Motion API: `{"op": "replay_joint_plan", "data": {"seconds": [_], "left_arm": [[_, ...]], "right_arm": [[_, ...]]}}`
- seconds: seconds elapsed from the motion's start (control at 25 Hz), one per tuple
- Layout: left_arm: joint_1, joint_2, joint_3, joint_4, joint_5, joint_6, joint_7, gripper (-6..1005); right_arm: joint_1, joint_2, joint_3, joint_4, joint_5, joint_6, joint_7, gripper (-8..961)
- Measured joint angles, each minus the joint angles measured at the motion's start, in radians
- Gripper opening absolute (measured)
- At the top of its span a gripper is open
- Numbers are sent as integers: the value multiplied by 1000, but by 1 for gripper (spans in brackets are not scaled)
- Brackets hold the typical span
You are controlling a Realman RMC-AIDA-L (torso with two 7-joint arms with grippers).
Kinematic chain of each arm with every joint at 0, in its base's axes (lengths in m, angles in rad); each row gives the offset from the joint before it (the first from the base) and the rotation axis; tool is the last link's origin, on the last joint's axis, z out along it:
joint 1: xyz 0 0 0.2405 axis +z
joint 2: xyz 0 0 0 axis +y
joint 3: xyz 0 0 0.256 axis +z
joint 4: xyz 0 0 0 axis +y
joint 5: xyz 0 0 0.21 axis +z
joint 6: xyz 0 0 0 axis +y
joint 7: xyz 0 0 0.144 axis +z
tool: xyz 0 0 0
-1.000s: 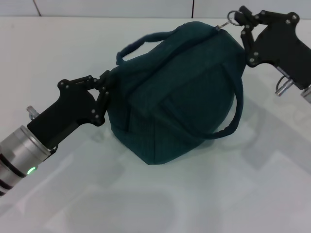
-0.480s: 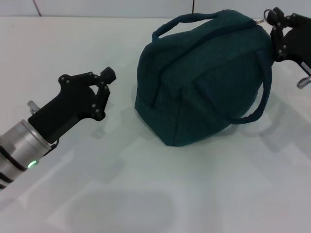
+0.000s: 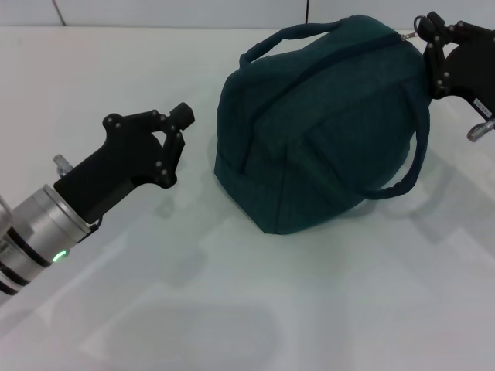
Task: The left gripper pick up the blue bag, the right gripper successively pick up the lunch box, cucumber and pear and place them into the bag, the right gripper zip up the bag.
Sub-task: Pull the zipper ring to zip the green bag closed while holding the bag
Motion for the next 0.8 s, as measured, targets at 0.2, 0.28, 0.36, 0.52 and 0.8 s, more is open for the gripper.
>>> {"op": "replay_joint_plan", "data": {"seconds": [0.2,0.28,0.36,0.52,0.8], "left_arm": [[-5,-8,-2,0,-57,15,-1,9],[-6,-11,1,0,-72,23,-1,10],[-11,-14,3,-1,-77,33,0,12],[-30,-15,5,-13,-76,40,0,229],[-36,-17,3,-15,-78,41,0,453]], "right_arm": [[0,-1,0,-1,-1,-9,-1,32],[-2,-1,0,-1,-1,-14,-1,39],[-4,-1,0,-1,-1,-17,-1,46],[-6,0,0,-1,-1,-21,1,60],[-34,2,12,-2,9,-69,19,200]]}}
